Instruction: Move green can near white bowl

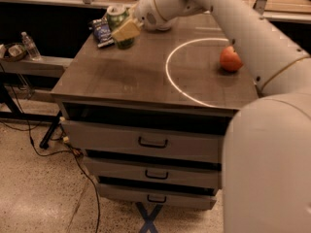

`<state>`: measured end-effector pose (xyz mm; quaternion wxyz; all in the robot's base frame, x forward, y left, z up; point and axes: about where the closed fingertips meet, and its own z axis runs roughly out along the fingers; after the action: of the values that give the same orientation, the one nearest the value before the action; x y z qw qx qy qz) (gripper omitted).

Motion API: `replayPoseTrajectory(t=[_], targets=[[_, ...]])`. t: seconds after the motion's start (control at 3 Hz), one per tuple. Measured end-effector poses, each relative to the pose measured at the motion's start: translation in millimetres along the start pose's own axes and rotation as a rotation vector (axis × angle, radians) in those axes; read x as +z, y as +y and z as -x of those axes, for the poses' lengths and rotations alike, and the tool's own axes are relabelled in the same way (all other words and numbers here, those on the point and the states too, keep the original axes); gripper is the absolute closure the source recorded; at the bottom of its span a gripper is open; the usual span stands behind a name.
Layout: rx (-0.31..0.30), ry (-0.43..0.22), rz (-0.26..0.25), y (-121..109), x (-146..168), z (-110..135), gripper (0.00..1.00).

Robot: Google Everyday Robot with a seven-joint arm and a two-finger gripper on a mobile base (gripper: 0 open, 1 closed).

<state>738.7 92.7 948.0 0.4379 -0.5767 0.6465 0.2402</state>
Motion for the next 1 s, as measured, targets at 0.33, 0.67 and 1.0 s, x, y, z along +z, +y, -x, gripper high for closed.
replayPoseTrajectory(t=[0.33,0.67,1.0], targets=[[-0.04,-0.049,-0.085,-8,-20,39,1.0],[-0.041,-0.053,-0.09,-15,-19,38,1.0],[-0.058,-0.061,-0.185,-59,-45,33,1.0]])
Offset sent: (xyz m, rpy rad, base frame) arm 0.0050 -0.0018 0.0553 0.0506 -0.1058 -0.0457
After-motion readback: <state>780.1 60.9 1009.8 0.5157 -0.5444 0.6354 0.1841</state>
